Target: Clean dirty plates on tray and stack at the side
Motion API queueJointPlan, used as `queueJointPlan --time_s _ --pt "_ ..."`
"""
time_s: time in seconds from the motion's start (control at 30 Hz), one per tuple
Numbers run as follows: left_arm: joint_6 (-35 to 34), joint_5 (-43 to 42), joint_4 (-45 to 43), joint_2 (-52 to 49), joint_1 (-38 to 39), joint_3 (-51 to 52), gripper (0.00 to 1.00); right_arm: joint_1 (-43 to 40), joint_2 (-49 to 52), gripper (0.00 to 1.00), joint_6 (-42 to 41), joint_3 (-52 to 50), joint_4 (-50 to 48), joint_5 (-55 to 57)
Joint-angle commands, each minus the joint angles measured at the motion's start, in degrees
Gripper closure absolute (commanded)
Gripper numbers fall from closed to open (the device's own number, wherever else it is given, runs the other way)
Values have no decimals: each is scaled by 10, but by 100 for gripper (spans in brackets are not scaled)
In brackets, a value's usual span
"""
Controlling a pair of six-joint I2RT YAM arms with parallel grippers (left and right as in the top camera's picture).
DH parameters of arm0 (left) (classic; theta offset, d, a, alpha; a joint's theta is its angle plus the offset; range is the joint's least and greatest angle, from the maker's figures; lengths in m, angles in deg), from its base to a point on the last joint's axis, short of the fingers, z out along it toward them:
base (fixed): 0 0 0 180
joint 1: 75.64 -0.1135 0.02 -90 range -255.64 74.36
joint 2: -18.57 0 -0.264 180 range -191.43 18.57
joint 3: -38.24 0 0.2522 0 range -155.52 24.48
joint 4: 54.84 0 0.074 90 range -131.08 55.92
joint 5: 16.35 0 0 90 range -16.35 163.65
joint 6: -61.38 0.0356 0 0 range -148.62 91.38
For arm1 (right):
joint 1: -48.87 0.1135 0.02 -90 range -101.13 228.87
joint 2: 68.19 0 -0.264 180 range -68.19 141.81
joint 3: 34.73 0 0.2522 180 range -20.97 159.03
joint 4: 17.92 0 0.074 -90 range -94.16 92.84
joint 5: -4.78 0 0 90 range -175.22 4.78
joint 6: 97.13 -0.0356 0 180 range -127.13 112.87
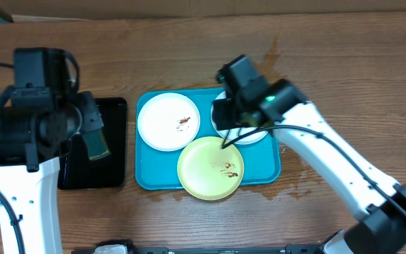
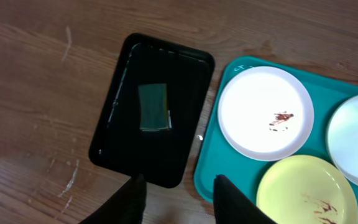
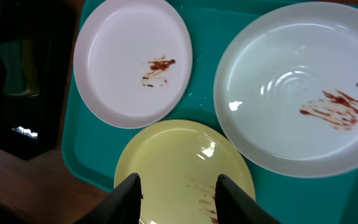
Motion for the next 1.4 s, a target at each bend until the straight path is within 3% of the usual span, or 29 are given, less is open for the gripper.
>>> queueJointPlan --time_s 0.0,0.1,0.37,0.4,0.47,0.73,1.03,1.1,1.17,1.23,1.3,1.33,1.37 --pt "26 -48 4 -3 -41 -10 46 35 35 60 -7 12 -30 52" --pt "42 -61 10 -3 -56 -4 33 58 64 58 -4 12 -68 82" --pt "42 -63 7 -4 -56 19 30 85 72 58 -3 12 -107 79" --pt "42 -62 7 -5 -56 20 30 87 72 51 -3 12 -107 73" --pt "42 -59 6 -6 -56 20 29 91 72 20 -3 12 -104 35" --pt "2 -57 -14 -4 -71 20 21 118 83 19 59 12 -149 -2" --pt "-10 -76 -23 25 -143 20 17 137 84 18 60 13 -207 4" --pt "-4 -104 1 26 -152 26 22 136 84 9 60 13 -221 4" --pt "44 -163 -1 27 -148 45 26 127 80 9 57 13 -221 4" --pt "108 -243 -16 27 -136 75 36 108 68 14 57 13 -214 4" --pt "151 -302 -41 27 -122 116 64 68 46 29 51 23 -182 4" --pt "152 -303 -50 27 -119 130 82 53 40 35 45 27 -168 4" --pt "151 -305 -61 27 -116 147 93 22 28 45 40 35 -139 3"
